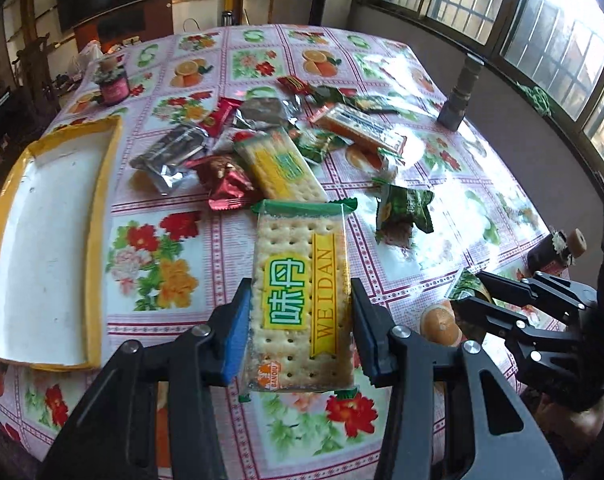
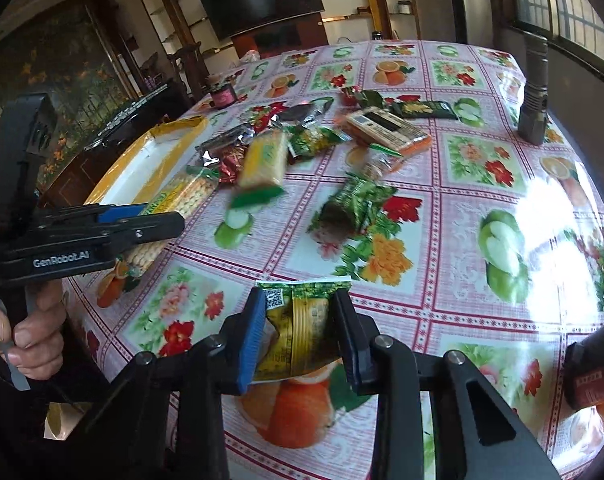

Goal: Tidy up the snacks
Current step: 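Carry the yellow-green bag right while the left tool carries the cracker pack to the tray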

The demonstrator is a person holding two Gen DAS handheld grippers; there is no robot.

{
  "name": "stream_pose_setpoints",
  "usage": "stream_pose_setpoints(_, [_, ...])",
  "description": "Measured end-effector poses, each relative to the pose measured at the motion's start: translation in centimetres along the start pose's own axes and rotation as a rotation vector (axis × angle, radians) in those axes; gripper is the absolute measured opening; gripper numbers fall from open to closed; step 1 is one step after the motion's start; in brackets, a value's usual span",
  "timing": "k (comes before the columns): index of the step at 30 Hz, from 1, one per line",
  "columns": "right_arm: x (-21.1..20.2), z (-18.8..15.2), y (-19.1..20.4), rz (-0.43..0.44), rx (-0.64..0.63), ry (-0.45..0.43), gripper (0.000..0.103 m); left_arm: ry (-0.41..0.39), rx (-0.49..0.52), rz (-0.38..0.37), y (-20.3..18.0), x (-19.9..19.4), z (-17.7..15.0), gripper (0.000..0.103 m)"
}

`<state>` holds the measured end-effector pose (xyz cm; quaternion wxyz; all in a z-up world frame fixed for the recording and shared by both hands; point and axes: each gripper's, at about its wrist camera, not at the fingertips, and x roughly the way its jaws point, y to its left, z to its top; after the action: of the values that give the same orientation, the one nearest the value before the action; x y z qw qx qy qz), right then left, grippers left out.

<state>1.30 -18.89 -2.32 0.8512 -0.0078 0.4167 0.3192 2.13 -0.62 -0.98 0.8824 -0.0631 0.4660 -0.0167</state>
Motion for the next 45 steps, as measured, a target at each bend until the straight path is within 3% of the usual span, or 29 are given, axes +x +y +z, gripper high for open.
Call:
stream_pose_setpoints(13, [0.6, 1.5, 2.8, 0.064, -0.039, -0.02, 0.034, -0.05, -0.075, 0.025, 3.8, -2.7, -1.0, 0.047])
stream_pose_setpoints(25, [2.6, 3.9, 7.4, 0.159, -0.122, -0.015, 0.034, -0.092, -0.199, 0.129, 9.8, -5.1, -2.0, 0.048])
stream_pose_setpoints(36, [6.2, 8.0, 13.8, 0.268, -0.218, -0.007, 0.034, -0.118, -0.299, 0.214, 15.7, -6.4, -2.4, 0.048])
stream_pose_setpoints(45, [11.1, 13.2, 18.3, 0.357, -0.238, 0.009, 0.034, -0.105, -0.345, 0.249, 20.0, -4.9, -1.3, 0.048])
